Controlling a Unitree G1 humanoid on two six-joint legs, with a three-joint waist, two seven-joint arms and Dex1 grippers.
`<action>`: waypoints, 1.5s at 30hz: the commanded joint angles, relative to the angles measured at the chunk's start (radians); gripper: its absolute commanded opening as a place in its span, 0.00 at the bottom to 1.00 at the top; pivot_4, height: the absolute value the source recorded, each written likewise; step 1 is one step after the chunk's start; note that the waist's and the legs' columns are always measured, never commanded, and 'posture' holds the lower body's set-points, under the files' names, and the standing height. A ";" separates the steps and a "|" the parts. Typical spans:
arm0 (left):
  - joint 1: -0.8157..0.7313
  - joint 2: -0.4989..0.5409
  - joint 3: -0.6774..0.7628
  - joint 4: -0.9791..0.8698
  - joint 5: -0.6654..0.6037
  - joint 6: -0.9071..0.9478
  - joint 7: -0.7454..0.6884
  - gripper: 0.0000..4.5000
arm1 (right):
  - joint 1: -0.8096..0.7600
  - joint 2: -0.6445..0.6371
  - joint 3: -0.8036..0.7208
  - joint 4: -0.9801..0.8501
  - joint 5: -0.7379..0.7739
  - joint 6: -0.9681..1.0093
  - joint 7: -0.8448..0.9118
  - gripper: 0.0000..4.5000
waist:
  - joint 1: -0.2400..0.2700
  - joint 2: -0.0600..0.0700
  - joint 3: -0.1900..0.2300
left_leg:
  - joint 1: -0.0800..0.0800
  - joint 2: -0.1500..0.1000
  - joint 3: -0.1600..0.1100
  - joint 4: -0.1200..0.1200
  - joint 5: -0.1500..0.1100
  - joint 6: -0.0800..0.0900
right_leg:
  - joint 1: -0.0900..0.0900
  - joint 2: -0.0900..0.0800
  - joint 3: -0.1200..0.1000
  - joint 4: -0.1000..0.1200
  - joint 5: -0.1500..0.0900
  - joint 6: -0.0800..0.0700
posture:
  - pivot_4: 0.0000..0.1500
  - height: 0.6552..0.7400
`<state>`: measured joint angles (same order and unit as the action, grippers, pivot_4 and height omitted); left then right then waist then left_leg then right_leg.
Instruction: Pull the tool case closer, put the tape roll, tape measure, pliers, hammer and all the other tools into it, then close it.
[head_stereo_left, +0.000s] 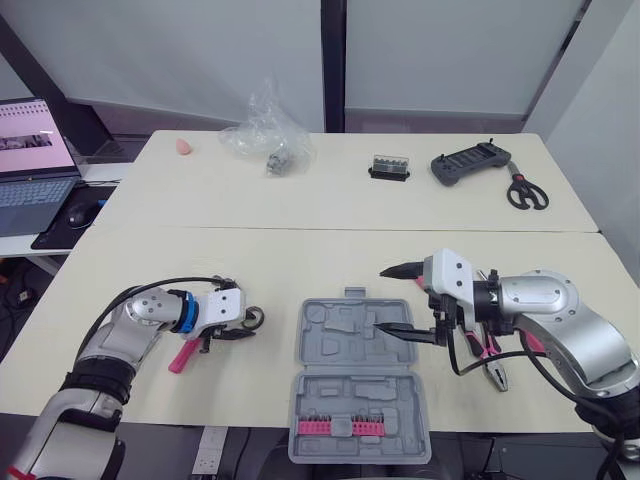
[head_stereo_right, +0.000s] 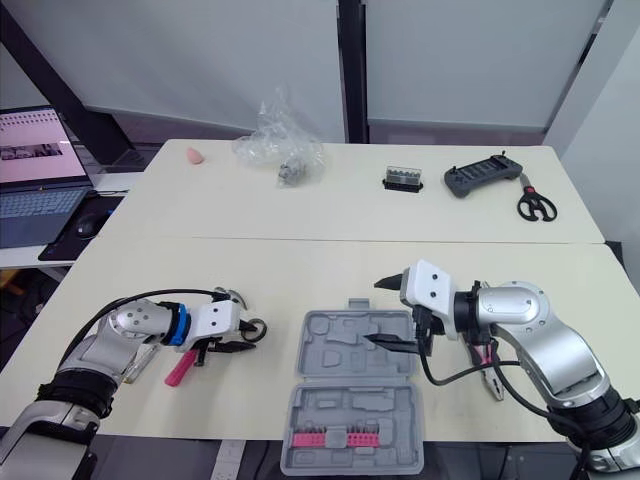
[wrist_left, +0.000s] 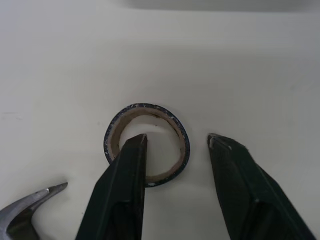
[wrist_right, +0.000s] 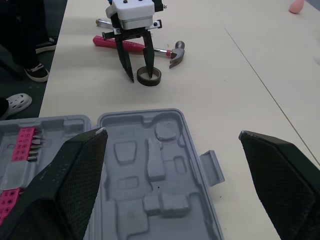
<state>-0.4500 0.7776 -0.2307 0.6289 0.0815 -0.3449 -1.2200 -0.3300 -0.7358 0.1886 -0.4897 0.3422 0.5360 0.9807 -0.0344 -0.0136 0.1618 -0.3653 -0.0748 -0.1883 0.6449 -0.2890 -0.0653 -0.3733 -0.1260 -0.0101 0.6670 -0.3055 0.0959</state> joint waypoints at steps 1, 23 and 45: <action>-0.010 -0.001 0.009 0.006 -0.005 -0.017 0.001 0.08 | 0.011 -0.011 -0.027 -0.046 0.017 -0.001 -0.004 1.00 | 0.000 0.000 0.000 | 0.000 0.000 0.000 0.000 0.000 0.000 | 0.000 0.000 0.000 0.000 0.000 0.000 | 1.00 1.00; -0.103 -0.114 -0.034 -0.456 -0.142 0.538 -0.037 0.00 | 0.013 0.014 0.010 0.031 -0.069 -0.069 -0.035 1.00 | -0.011 -0.001 0.000 | 0.000 0.000 0.000 0.001 0.000 0.000 | 0.001 0.000 0.000 0.000 0.000 0.000 | 1.00 1.00; -0.069 -0.151 -0.146 -0.492 -0.058 0.586 -0.016 0.00 | 0.058 0.003 -0.002 -0.032 -0.079 -0.026 -0.086 1.00 | -0.007 -0.001 0.000 | 0.000 0.000 0.000 0.001 0.000 0.000 | 0.001 0.000 0.000 0.000 0.000 0.000 | 1.00 1.00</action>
<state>-0.5184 0.6249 -0.3698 0.1667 0.0214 0.2381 -1.2353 -0.2737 -0.7263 0.2148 -0.4785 0.2563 0.5121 0.9009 -0.0416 -0.0144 0.1620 -0.3654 -0.0748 -0.1881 0.6455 -0.2889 -0.0654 -0.3726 -0.1259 -0.0100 0.6665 -0.3054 0.0960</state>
